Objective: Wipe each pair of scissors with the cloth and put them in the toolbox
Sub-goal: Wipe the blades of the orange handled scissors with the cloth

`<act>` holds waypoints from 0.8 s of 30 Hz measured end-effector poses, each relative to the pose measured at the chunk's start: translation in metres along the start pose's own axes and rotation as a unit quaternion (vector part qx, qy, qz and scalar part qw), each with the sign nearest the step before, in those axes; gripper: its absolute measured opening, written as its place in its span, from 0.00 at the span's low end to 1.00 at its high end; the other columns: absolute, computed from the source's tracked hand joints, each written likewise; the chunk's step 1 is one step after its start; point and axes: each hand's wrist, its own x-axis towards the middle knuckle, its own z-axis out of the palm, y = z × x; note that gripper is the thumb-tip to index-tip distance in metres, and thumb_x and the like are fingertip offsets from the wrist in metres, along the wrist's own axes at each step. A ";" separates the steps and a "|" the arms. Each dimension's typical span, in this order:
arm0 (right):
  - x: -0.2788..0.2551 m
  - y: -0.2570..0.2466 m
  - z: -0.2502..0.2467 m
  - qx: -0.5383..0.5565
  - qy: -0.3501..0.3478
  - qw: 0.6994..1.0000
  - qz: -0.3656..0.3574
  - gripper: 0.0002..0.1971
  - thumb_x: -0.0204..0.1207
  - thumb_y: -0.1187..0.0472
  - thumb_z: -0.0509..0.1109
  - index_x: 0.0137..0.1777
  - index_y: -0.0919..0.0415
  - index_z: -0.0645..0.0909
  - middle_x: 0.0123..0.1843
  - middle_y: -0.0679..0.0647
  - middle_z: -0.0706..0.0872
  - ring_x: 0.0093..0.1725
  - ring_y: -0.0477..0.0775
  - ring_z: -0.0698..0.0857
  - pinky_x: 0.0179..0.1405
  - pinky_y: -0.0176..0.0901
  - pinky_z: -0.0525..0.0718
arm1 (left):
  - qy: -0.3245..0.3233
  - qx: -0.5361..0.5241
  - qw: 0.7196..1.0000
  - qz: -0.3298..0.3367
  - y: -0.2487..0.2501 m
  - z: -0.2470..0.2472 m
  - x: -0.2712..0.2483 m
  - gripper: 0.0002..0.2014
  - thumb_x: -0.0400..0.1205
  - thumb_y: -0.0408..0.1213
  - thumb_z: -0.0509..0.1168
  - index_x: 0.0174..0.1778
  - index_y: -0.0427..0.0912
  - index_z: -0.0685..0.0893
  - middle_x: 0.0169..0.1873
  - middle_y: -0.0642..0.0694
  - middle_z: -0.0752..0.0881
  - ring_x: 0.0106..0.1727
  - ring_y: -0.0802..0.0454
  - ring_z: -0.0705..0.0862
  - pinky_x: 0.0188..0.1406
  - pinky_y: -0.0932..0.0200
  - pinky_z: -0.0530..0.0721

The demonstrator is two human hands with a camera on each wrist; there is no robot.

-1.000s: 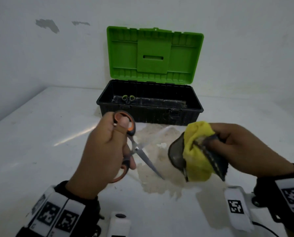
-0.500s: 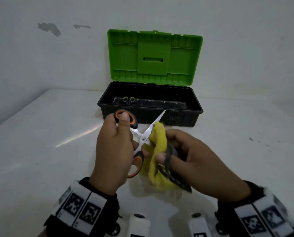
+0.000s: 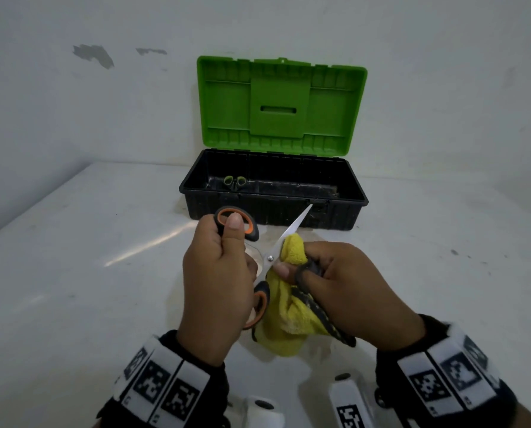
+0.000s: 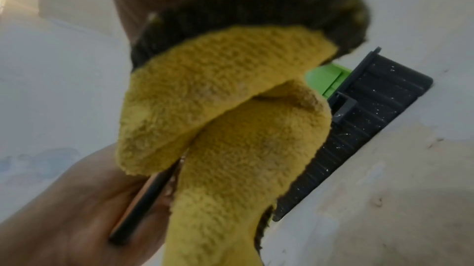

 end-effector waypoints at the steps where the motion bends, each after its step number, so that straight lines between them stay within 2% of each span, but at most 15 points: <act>1: -0.002 0.001 -0.003 0.003 -0.007 1.000 0.000 0.11 0.79 0.52 0.72 0.40 0.58 0.87 0.35 0.54 0.88 0.36 0.54 0.86 0.39 0.52 0.83 | -0.004 -0.005 1.000 -0.003 0.001 0.001 -0.002 0.17 0.89 0.49 0.54 0.46 0.38 0.77 0.26 0.29 0.71 0.24 0.45 0.70 0.19 0.53 0.70; 3: -0.004 0.003 -0.007 0.010 -0.018 1.000 0.011 0.14 0.79 0.50 0.71 0.40 0.60 0.87 0.36 0.56 0.88 0.37 0.56 0.87 0.40 0.54 0.83 | -0.008 -0.013 1.000 -0.006 0.002 0.002 -0.004 0.17 0.88 0.49 0.54 0.45 0.38 0.76 0.28 0.26 0.71 0.25 0.45 0.70 0.20 0.52 0.71; 5: -0.009 0.007 -0.013 0.017 -0.029 0.999 0.030 0.17 0.77 0.47 0.70 0.40 0.63 0.85 0.36 0.58 0.87 0.36 0.57 0.86 0.39 0.55 0.83 | -0.006 -0.023 1.000 -0.019 0.002 0.002 -0.003 0.17 0.88 0.49 0.55 0.45 0.39 0.77 0.27 0.30 0.71 0.25 0.45 0.70 0.20 0.52 0.71; 7: -0.013 0.008 -0.019 0.017 -0.033 0.998 0.051 0.17 0.77 0.48 0.70 0.37 0.63 0.84 0.34 0.58 0.86 0.35 0.58 0.85 0.38 0.55 0.83 | -0.005 -0.028 0.999 -0.029 0.003 0.002 -0.002 0.16 0.88 0.49 0.55 0.45 0.39 0.77 0.26 0.30 0.70 0.25 0.46 0.70 0.19 0.53 0.71; 10: -0.017 0.008 -0.022 0.051 -0.040 0.995 0.077 0.14 0.78 0.51 0.70 0.37 0.60 0.85 0.35 0.55 0.88 0.36 0.55 0.88 0.42 0.54 0.86 | 0.001 -0.019 1.000 -0.020 0.004 -0.001 -0.001 0.17 0.88 0.49 0.54 0.47 0.38 0.77 0.29 0.24 0.70 0.24 0.46 0.70 0.18 0.54 0.71; 13: -0.018 0.007 -0.023 0.126 -0.056 0.984 0.114 0.14 0.80 0.49 0.70 0.42 0.60 0.87 0.40 0.58 0.91 0.41 0.59 0.90 0.50 0.59 0.88 | 0.006 -0.011 1.000 -0.003 0.003 -0.003 0.003 0.18 0.88 0.49 0.53 0.49 0.35 0.75 0.30 0.22 0.71 0.24 0.47 0.69 0.17 0.55 0.70; 16: -0.015 0.006 -0.023 0.212 -0.089 0.958 0.174 0.14 0.80 0.53 0.70 0.52 0.65 0.89 0.50 0.62 0.91 0.51 0.62 0.90 0.56 0.55 0.87 | -0.007 0.010 1.000 0.020 0.004 -0.003 0.003 0.20 0.87 0.51 0.53 0.48 0.34 0.74 0.30 0.22 0.71 0.23 0.47 0.68 0.16 0.54 0.69; 17: -0.014 0.006 -0.022 0.214 -0.094 0.950 0.207 0.21 0.79 0.49 0.70 0.56 0.69 0.88 0.57 0.64 0.90 0.58 0.63 0.87 0.61 0.53 0.83 | -0.015 0.018 0.999 0.025 0.004 -0.002 0.002 0.21 0.86 0.52 0.53 0.47 0.35 0.74 0.29 0.22 0.71 0.22 0.47 0.68 0.16 0.52 0.68; 18: -0.013 0.011 -0.023 0.210 -0.092 0.945 0.233 0.31 0.73 0.41 0.74 0.60 0.71 0.87 0.62 0.68 0.87 0.64 0.63 0.84 0.66 0.51 0.78 | -0.022 0.022 0.999 0.026 0.004 -0.003 0.001 0.21 0.86 0.53 0.53 0.47 0.35 0.75 0.28 0.23 0.71 0.22 0.47 0.68 0.16 0.50 0.68; 19: -0.013 0.012 -0.024 0.220 -0.084 0.942 0.239 0.41 0.63 0.32 0.75 0.59 0.71 0.88 0.62 0.69 0.87 0.66 0.61 0.84 0.70 0.53 0.76 | -0.029 0.021 0.999 0.025 0.003 -0.003 0.001 0.20 0.86 0.52 0.53 0.47 0.36 0.75 0.26 0.25 0.71 0.22 0.48 0.68 0.17 0.51 0.68; 20: -0.012 0.014 -0.025 0.251 -0.096 0.937 0.221 0.35 0.60 0.37 0.78 0.55 0.68 0.90 0.59 0.69 0.88 0.62 0.61 0.86 0.70 0.60 0.78 | -0.036 0.020 0.999 0.025 0.002 -0.003 0.001 0.20 0.86 0.52 0.53 0.47 0.37 0.76 0.24 0.28 0.71 0.21 0.49 0.68 0.17 0.52 0.69; 21: -0.009 0.011 -0.026 0.292 -0.118 0.925 0.213 0.24 0.67 0.46 0.76 0.53 0.67 0.90 0.55 0.71 0.89 0.56 0.64 0.87 0.66 0.67 0.81 | -0.045 0.025 0.998 0.029 0.002 -0.003 0.000 0.21 0.85 0.53 0.52 0.47 0.37 0.76 0.23 0.33 0.71 0.20 0.51 0.69 0.18 0.55 0.70; 22: -0.007 0.010 -0.027 0.322 -0.155 0.913 0.199 0.16 0.75 0.57 0.73 0.53 0.70 0.89 0.53 0.72 0.89 0.52 0.66 0.88 0.61 0.67 0.84 | -0.056 0.037 0.997 0.037 0.001 -0.002 -0.001 0.22 0.83 0.55 0.52 0.47 0.37 0.76 0.23 0.38 0.72 0.20 0.53 0.68 0.18 0.59 0.69; 24: -0.004 0.009 -0.028 0.348 -0.200 0.896 0.188 0.09 0.82 0.67 0.67 0.50 0.71 0.87 0.46 0.67 0.90 0.46 0.63 0.89 0.50 0.56 0.88 | -0.075 0.061 0.994 0.059 0.000 0.000 -0.002 0.25 0.81 0.58 0.52 0.46 0.36 0.75 0.24 0.40 0.72 0.21 0.54 0.68 0.19 0.61 0.69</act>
